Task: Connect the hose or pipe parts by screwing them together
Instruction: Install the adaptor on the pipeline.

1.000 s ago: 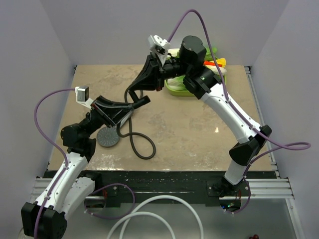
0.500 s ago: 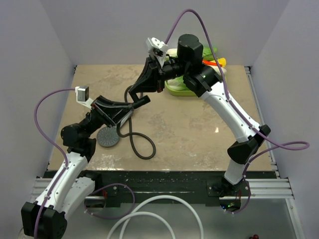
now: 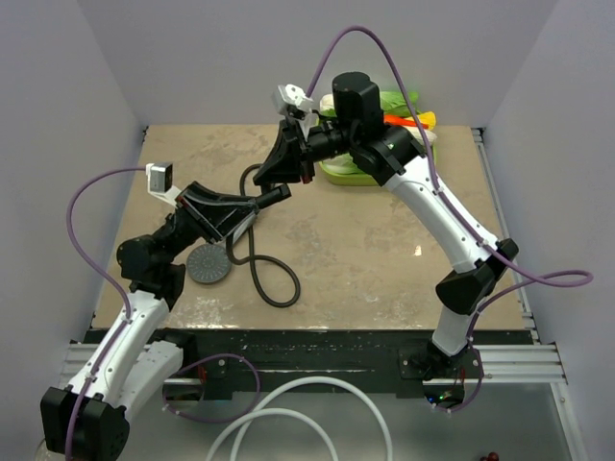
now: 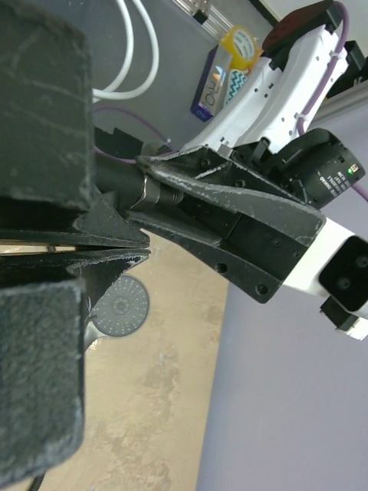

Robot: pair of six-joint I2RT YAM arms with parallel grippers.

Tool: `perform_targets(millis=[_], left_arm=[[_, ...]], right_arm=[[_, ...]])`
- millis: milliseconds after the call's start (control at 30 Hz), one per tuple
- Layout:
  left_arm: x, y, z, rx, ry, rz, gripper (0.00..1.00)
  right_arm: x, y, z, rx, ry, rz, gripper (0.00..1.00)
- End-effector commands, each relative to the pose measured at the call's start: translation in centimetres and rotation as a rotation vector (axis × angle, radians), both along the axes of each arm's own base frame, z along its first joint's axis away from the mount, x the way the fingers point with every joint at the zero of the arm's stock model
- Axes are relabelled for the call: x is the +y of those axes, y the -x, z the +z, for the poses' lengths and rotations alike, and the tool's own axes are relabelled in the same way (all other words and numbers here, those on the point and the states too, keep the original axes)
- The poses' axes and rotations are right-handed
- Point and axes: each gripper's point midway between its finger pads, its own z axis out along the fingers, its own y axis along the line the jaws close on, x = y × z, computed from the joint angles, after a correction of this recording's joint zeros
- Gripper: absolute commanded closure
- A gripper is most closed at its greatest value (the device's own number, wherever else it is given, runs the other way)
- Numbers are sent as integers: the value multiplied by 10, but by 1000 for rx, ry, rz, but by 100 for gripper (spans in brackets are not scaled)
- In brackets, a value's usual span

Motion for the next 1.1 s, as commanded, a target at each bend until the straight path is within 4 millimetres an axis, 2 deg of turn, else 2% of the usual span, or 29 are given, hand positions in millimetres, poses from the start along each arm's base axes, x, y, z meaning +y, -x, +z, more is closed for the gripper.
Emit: perform_targets(millis=[0, 100, 333, 367, 400, 433, 467, 500, 533, 567, 600, 700, 767, 867, 900, 1067], left_arm=[[8, 33, 56, -191, 75, -14, 100], [9, 39, 63, -218, 82, -23, 100], [12, 35, 69, -225, 103, 4, 100], [13, 34, 69, -227, 104, 11, 100], [14, 32, 69, -229, 103, 20, 100], [14, 29, 68, -227, 106, 32, 100], [15, 27, 67, -226, 105, 40, 100], [16, 25, 67, -224, 106, 49, 100], [16, 24, 67, -221, 108, 54, 100], [17, 23, 67, -220, 108, 58, 100], [17, 22, 67, -214, 110, 58, 100], [17, 23, 67, -204, 114, 51, 100], [17, 25, 69, -208, 112, 43, 100], [16, 26, 69, -197, 110, 34, 100], [16, 26, 68, -191, 111, 31, 100], [16, 28, 69, -191, 114, 27, 100]], right_arm=[[0, -8, -18, 11, 41, -17, 100], [1, -9, -25, 24, 49, -9, 100], [-2, 2, -25, 56, 17, 26, 100], [-2, 3, -33, 79, 25, 29, 100], [-4, 7, -24, 68, -1, 32, 100], [-6, 11, -21, 71, -12, 43, 100], [-6, 11, -28, 81, -10, 42, 100], [-9, 15, -17, 78, -35, 41, 100], [-11, 19, -14, 75, -46, 44, 100], [-11, 19, -20, 86, -45, 45, 100], [-13, 23, -11, 66, -73, 46, 100], [-12, 12, -17, 42, -63, -14, 100], [-10, -11, -23, 26, -56, -120, 100], [-8, -28, -11, 6, -121, -185, 100], [-6, -30, -1, -9, -160, -185, 100], [3, -38, 4, -4, -181, -163, 100]])
